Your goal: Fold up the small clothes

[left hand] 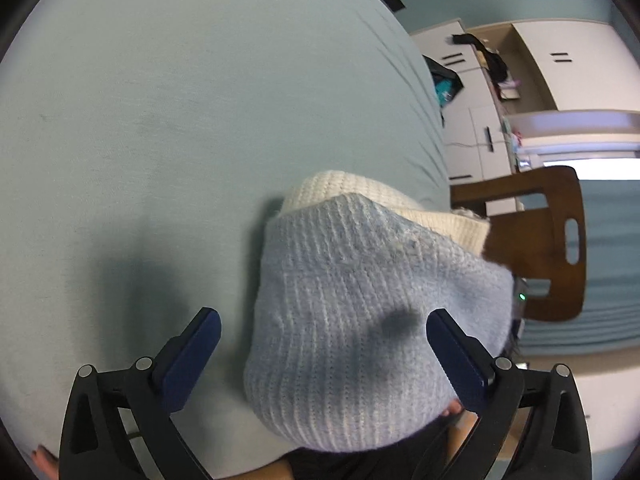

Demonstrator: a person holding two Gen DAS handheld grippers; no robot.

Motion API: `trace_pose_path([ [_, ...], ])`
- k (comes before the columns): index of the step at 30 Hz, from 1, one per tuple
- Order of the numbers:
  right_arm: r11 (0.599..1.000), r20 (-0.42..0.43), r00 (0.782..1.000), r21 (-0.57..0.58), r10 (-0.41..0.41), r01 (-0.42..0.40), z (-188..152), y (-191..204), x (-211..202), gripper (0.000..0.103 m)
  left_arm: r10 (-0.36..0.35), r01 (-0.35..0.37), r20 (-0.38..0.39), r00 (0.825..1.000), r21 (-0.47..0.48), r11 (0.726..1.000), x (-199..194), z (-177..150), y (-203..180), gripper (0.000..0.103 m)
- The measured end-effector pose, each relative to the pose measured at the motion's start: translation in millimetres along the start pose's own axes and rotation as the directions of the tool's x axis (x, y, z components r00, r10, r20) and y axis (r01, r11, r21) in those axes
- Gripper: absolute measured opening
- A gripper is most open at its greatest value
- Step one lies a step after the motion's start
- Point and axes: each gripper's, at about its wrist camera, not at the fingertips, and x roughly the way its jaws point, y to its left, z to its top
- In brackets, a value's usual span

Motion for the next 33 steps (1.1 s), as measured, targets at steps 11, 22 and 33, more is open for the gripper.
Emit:
trace_pose_path([
  [11,0.985,-0.069,0.994,0.154,0.09,-0.078,-3,-44,-7,0.103,-0.128,0.136,-0.071,0.989,0.135,0.981,30,2,-3,0.103],
  [22,0.973,-0.111,0.989,0.221,0.093,-0.067,-7,-32,27,0.102,-0.157,0.178,-0.138,0.978,0.152,0.972,59,6,-14,0.103],
  [33,0.979,0.038,0.978,0.013,0.205,-0.206,23,55,15,0.094,-0.172,0.137,0.096,0.98,0.297,0.945,-29,43,-52,0.097],
])
